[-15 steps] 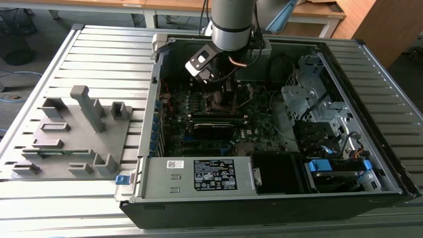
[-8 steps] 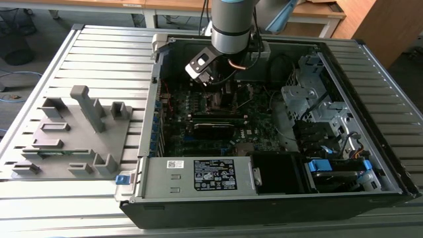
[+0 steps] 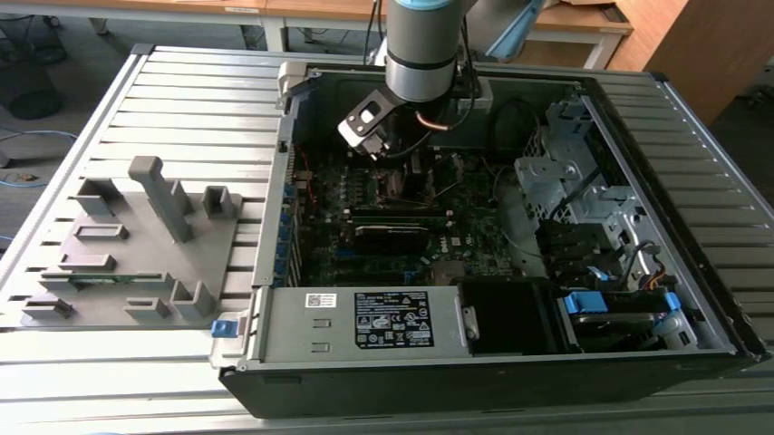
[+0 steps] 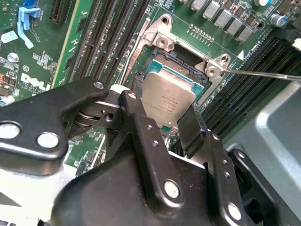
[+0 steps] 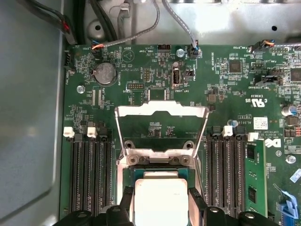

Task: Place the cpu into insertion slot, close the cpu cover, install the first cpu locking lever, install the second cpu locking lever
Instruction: 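Place the cpu into insertion slot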

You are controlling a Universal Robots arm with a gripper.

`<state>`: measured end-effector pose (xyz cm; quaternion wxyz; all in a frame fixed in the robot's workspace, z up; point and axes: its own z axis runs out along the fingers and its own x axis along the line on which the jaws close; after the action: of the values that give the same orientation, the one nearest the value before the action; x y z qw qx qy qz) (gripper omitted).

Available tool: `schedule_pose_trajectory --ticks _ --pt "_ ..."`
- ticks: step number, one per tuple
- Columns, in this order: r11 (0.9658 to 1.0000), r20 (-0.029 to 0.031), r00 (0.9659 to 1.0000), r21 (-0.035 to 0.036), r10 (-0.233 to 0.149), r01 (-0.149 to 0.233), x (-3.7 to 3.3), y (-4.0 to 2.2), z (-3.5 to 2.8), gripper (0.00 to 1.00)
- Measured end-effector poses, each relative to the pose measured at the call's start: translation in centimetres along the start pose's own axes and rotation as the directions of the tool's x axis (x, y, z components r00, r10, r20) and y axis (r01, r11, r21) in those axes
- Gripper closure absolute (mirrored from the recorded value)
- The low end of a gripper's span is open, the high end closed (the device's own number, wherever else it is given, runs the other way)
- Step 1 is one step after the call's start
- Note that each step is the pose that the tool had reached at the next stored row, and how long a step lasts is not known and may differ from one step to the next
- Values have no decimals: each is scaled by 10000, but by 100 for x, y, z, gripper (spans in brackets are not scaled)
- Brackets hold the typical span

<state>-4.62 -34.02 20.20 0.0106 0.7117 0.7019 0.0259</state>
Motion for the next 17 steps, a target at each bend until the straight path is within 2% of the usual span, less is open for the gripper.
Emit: schedule_pose_trajectory --ticks 5,11,17 --pt "10000 -4 10000 3 -2 2 -1 -11 29 46" --pt "10000 -168 9999 1 10 -10 0 -27 47 46" --pt "10000 -175 9998 -24 7 -7 -2 -31 76 46"
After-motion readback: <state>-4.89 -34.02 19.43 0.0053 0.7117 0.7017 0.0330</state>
